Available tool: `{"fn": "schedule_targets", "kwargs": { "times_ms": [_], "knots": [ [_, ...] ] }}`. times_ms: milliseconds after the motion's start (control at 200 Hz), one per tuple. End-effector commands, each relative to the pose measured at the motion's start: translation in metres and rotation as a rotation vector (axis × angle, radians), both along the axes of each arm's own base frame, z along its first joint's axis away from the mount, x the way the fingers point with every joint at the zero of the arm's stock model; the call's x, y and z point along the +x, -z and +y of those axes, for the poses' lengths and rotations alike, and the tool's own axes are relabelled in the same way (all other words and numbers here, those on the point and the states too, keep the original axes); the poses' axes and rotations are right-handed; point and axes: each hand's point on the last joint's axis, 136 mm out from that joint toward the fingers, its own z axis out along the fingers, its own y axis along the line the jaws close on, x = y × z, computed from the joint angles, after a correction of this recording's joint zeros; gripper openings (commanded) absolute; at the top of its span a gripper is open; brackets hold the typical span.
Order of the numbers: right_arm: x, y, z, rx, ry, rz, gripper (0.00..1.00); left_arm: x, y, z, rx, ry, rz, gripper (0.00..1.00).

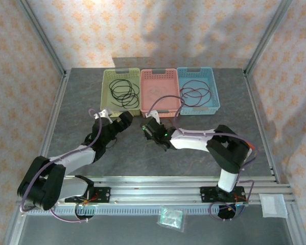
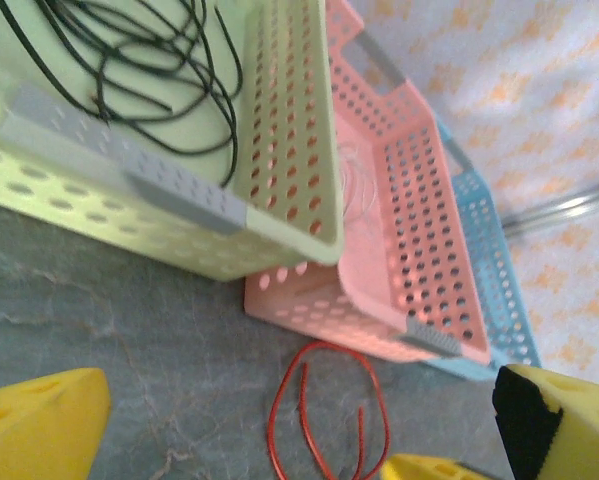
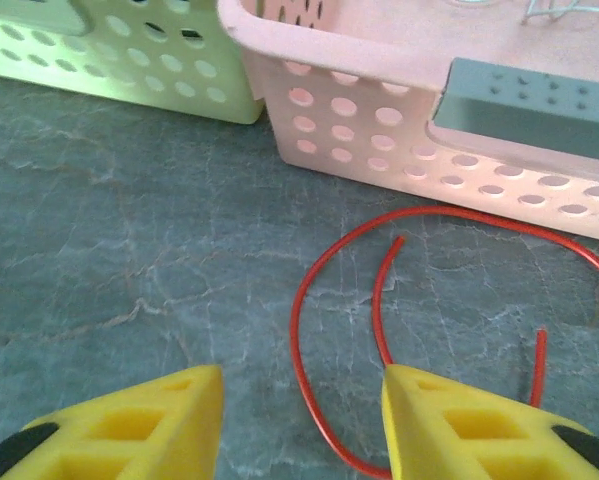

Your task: Untangle the cables

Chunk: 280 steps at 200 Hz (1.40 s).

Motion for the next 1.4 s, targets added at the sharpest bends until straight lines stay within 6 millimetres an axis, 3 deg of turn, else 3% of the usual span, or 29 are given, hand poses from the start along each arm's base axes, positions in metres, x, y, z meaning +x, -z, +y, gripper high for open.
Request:
{"fn": "schedule_targets", "kwargs": {
  "times_ms": [0,120,541,881,1006,1187,1397],
  "knots": [
    [0.016,-0.003,-0.002,0.016,0.136,-0.077,0.47,0.001,-0.013,0.013,-0.028,-0.019,-0.048,0.99],
    [0.02,0.001,0.002,0.036,0.174,-0.123,0.48,0.0,-0.018,0.023,-0.012,-0.037,-0.058,0.99],
    [0.031,0.022,0.011,0.046,0.19,-0.192,0.51,-0.004,-0.017,0.025,0.009,-0.035,-0.06,0.98],
    [0.03,0.052,0.007,-0.018,0.186,-0.173,0.44,-0.006,-0.017,0.025,0.02,-0.03,-0.057,0.98],
    [0.026,0.06,0.006,-0.019,0.171,-0.145,0.36,-0.006,-0.019,0.026,0.03,-0.033,-0.057,0.98],
    [0.02,0.05,0.004,0.009,0.169,-0.128,0.2,-0.003,-0.02,0.024,0.048,-0.019,-0.051,0.98],
    [0.004,0.016,0.003,0.106,0.103,-0.114,0.05,0.002,-0.024,0.02,0.054,-0.002,-0.06,0.97]
  ]
}}
